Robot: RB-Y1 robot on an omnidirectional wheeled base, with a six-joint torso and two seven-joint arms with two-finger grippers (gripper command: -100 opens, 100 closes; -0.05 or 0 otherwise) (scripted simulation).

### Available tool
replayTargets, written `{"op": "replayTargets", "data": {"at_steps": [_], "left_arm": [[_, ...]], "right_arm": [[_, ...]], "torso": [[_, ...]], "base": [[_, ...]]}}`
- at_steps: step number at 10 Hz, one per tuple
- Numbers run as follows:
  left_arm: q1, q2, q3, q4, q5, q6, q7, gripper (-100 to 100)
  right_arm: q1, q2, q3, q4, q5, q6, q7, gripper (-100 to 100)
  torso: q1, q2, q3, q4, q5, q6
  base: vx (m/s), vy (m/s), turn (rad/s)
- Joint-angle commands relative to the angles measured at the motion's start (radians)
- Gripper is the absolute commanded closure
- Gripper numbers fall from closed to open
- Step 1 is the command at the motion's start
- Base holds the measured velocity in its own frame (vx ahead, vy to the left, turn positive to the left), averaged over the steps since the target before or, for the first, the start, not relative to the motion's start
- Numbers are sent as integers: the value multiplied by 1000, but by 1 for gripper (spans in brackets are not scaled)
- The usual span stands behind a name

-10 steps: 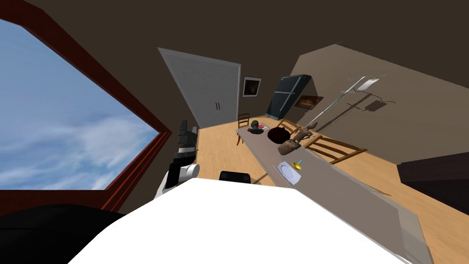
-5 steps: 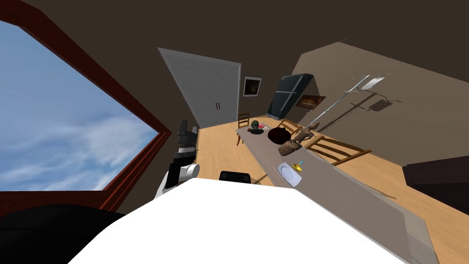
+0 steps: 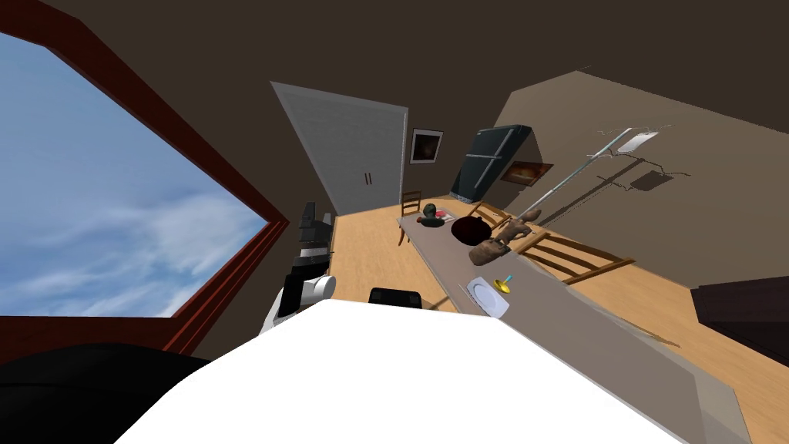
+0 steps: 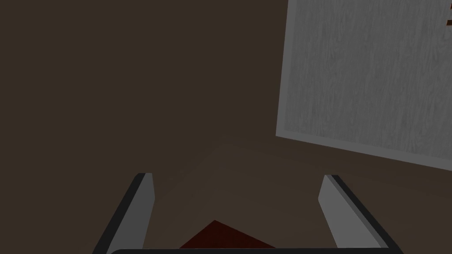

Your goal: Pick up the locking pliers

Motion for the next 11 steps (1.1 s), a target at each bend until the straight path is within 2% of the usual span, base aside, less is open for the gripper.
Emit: {"op": "replayTargets", "data": {"at_steps": [1, 2, 3, 4, 5, 8, 10, 11], "left_arm": [[0, 0, 0, 0, 0, 0, 0, 0], [0, 0, 0, 0, 0, 0, 0, 0], [0, 0, 0, 0, 0, 0, 0, 0], [0, 0, 0, 0, 0, 0, 0, 0], [0, 0, 0, 0, 0, 0, 0, 0], [0, 0, 0, 0, 0, 0, 0, 0], [0, 0, 0, 0, 0, 0, 0, 0], [0, 0, 0, 0, 0, 0, 0, 0]], "right_arm": [[50, 18, -20, -47, 50, 20, -41, -100], [50, 18, -20, -47, 55, 20, -41, -100], [90, 33, -30, -84, 93, 42, -75, -100], [92, 33, -30, -90, 93, 42, -75, -100], [135, 47, -39, -133, 119, 63, -109, -100], [135, 47, -39, -133, 131, 63, -109, -100], [209, 76, -58, -206, 199, 105, -174, -100], [221, 76, -58, -217, 207, 105, -177, -100]], "torso": [[0, 0, 0, 0, 0, 0], [0, 0, 0, 0, 0, 0], [1, 0, 0, 0, 0, 0], [0, 0, 0, 0, 0, 0], [1, 0, 0, 0, 0, 0], [2, 1, 1, 0, 0, 0], [3, 1, 1, 0, 1, 0], [0, 0, 0, 0, 0, 0]], "base": [[47, -54, 71], [35, -42, 27], [41, -54, 57], [32, -50, 34], [37, -54, 62], [16, -25, 12], [38, -46, 79], [46, -66, 52]]}}
